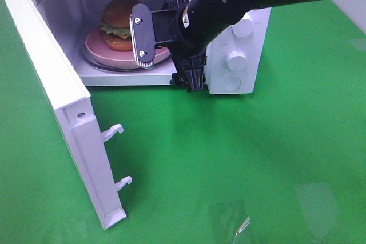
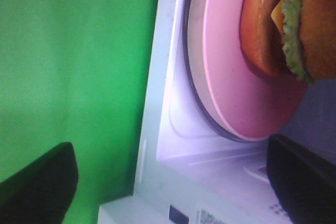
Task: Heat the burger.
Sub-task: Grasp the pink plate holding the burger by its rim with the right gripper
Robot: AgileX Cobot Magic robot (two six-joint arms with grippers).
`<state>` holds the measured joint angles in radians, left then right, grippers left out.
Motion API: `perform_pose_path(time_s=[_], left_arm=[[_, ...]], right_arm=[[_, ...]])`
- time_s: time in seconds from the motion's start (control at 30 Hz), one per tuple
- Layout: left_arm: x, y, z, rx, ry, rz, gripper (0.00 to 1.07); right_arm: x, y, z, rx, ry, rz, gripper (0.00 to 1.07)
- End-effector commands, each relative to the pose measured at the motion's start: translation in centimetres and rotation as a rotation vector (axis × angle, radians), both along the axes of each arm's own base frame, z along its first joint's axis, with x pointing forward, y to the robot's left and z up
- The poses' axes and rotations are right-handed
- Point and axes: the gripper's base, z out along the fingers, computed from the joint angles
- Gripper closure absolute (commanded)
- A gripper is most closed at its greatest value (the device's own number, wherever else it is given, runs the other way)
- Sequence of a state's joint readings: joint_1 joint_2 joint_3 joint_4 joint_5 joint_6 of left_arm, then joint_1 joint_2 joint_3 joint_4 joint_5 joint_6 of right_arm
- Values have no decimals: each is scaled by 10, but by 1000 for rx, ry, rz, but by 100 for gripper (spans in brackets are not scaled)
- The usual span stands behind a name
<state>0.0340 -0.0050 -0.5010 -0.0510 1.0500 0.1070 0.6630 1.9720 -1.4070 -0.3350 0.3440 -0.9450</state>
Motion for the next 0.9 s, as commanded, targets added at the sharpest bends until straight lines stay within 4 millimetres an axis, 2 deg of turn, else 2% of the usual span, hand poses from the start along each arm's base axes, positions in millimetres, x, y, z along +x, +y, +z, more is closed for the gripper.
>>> perform_pose_path(time_s=[0.03, 0.23, 0.3, 0.63, 0.9], left_arm=[[-2, 0, 0, 2, -29, 1, 7], [-2, 0, 0, 2, -29, 1, 7], [-2, 0, 0, 2, -29, 1, 7], [-2, 1, 0, 5, -29, 4, 7], [-2, 1, 0, 7, -29, 5, 7]], right_arm=[[7, 7, -3, 11, -9, -1, 13], [25, 21, -12, 22, -23, -4, 14], [32, 27, -22, 18, -18, -4, 14], [52, 42, -50, 17, -14, -2, 16], [66, 52, -57, 36, -35, -6, 17]])
